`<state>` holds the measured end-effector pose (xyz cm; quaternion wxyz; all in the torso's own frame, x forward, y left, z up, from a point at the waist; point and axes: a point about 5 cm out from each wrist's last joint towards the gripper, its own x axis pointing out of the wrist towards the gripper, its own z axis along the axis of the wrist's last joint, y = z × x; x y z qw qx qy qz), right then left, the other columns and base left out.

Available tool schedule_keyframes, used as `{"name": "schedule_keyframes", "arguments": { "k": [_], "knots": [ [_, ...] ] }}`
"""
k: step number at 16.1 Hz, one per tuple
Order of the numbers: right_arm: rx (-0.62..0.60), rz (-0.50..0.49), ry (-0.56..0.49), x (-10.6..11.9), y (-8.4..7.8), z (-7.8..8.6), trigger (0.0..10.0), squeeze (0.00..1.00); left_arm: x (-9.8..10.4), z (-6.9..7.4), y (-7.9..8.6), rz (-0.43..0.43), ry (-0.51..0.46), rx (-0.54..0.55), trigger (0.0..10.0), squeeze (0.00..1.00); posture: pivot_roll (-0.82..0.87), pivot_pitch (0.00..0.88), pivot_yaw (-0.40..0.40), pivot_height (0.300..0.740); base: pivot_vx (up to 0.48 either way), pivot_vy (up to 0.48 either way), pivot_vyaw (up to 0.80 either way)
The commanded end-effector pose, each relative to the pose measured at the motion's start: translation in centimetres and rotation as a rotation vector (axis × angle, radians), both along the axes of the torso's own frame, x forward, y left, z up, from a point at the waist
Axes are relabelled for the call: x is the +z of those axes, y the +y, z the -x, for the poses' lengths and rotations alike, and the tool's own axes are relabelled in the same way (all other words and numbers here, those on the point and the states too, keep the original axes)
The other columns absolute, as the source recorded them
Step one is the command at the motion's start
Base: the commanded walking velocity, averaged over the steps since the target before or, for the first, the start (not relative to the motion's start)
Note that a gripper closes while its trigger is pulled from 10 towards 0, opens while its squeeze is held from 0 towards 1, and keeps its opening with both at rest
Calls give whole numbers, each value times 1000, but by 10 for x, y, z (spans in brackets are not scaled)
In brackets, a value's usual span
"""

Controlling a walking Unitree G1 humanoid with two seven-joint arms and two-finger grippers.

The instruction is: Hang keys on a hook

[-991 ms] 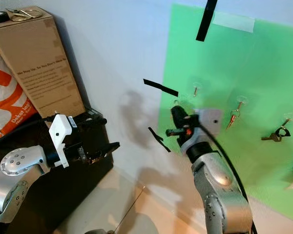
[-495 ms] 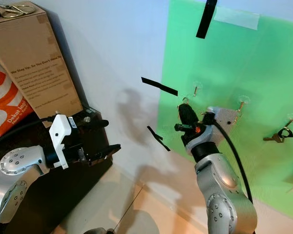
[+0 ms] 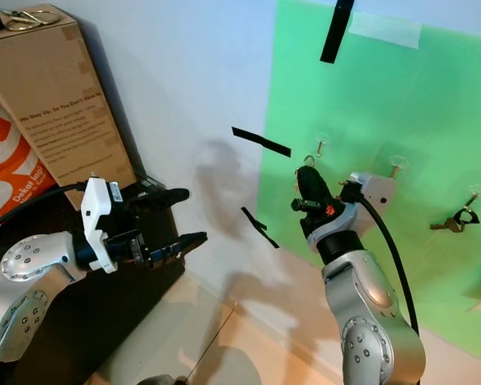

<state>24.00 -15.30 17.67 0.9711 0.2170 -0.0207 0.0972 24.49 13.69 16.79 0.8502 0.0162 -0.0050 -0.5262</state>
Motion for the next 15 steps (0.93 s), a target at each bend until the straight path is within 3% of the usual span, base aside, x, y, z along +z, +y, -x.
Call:
{"name": "schedule_keyframes", "arguments": {
  "k": [1, 15],
  "knots": [
    [0, -7, -31, 8, -1, 0, 10000, 0, 7, -1, -2, 9, -17, -22, 10000, 0, -4, 0, 38, 740, 0, 0, 0],
    [-90, -42, 77, -7, -11, -6, 10000, 0, 13, -2, -7, 15, -8, -44, 10000, 0, -5, 0, 44, 740, 0, 0, 0]
  ]
}}
